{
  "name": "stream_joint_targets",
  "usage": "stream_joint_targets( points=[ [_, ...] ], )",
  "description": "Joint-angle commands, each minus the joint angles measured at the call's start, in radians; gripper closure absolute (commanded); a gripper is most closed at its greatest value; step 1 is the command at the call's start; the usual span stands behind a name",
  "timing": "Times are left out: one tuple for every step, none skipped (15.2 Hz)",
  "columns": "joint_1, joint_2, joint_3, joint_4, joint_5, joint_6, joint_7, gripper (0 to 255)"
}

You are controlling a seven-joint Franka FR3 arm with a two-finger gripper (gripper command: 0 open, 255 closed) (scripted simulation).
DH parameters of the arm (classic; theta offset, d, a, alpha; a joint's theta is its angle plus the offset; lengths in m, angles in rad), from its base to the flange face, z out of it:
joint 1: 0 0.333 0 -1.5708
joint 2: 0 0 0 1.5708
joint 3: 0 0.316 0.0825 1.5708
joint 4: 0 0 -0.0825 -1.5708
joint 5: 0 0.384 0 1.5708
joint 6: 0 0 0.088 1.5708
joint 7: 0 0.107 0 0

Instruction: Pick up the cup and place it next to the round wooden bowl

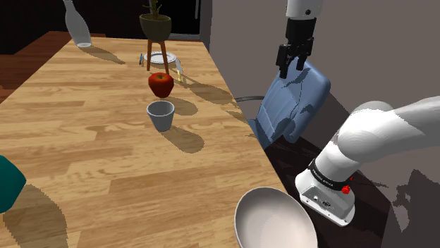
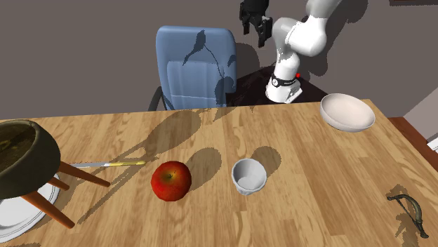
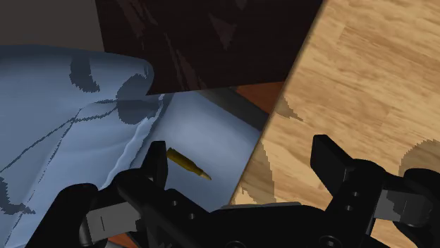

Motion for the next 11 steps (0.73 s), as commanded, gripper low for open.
stream_joint_targets(
  points=[
    [0.000,0.000,0.000,0.000,0.000,0.000,0.000,0],
    [0.006,0.023,0.020,0.005,0.015,0.017,0.026,0],
    [0.011,0.047,0.040,0.011,0.030,0.035,0.051,0],
    [0.016,0.072,0.059,0.018,0.043,0.052,0.076,0],
    [0.020,0.098,0.079,0.027,0.056,0.069,0.101,0],
    [0.024,0.125,0.098,0.037,0.067,0.086,0.125,0],
    [0.027,0.153,0.117,0.049,0.077,0.103,0.150,0],
    [0.031,0.183,0.136,0.061,0.086,0.120,0.174,0],
    [0.034,0.213,0.154,0.075,0.094,0.136,0.199,0],
    [0.036,0.244,0.172,0.091,0.100,0.152,0.223,0],
    [0.038,0.276,0.190,0.107,0.106,0.167,0.248,0]
  ],
)
